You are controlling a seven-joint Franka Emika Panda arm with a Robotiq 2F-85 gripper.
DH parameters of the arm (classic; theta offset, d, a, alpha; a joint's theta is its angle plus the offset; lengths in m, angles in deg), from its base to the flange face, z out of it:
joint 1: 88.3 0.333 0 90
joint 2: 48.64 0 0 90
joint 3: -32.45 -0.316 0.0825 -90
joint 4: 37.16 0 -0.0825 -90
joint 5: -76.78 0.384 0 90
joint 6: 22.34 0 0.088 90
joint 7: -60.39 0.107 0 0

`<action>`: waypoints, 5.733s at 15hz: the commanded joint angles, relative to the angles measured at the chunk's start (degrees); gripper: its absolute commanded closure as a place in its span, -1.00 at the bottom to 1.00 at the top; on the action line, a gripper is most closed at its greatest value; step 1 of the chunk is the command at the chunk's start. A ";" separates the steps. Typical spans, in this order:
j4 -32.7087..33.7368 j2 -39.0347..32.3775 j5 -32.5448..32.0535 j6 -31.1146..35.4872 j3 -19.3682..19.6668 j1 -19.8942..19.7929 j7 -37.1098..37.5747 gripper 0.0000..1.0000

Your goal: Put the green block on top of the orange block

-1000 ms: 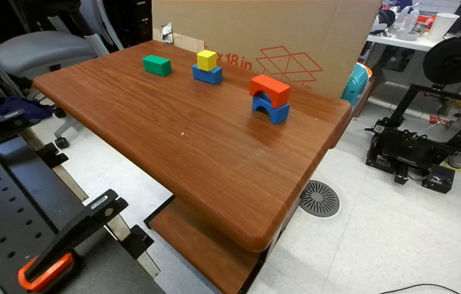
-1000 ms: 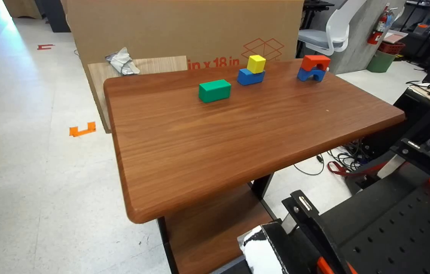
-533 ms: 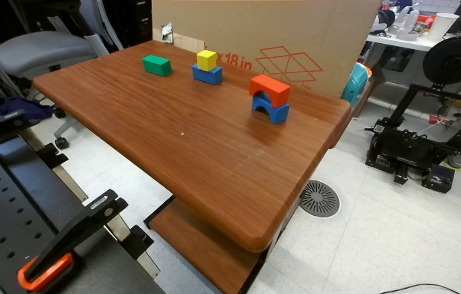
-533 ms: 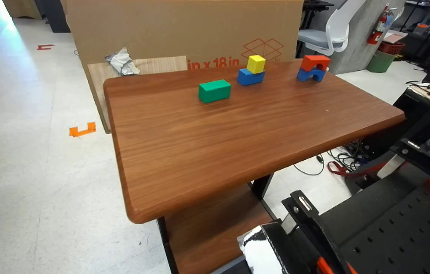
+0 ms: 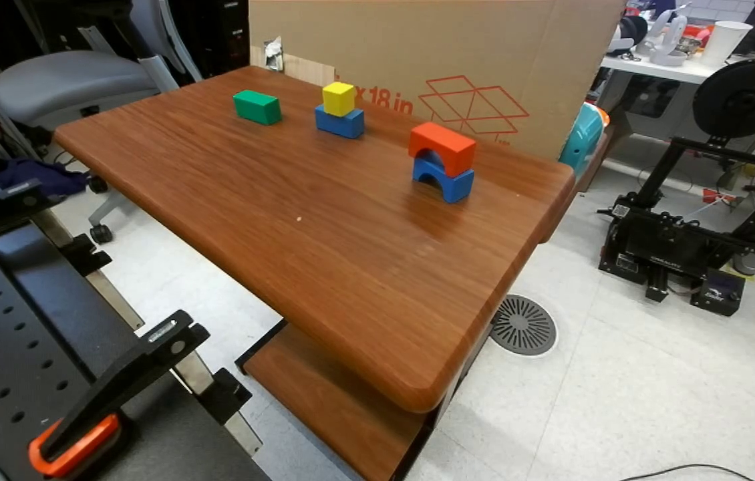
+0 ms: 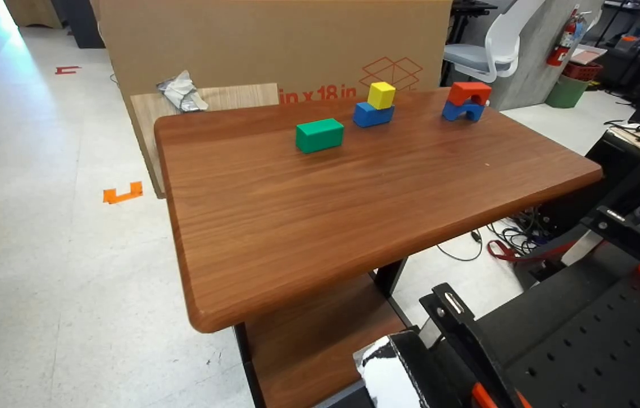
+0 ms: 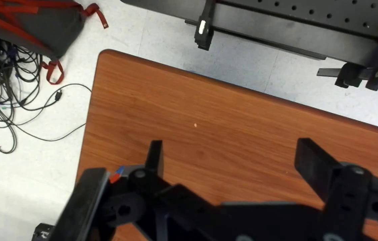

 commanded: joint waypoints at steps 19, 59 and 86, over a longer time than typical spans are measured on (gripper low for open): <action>27.27 -40.63 10.34 11.93 -6.23 6.64 11.35 -1.00; 25.63 -40.55 8.79 16.86 -3.01 5.10 10.38 0.18; 32.70 -38.92 16.71 8.36 3.58 -8.99 6.98 0.18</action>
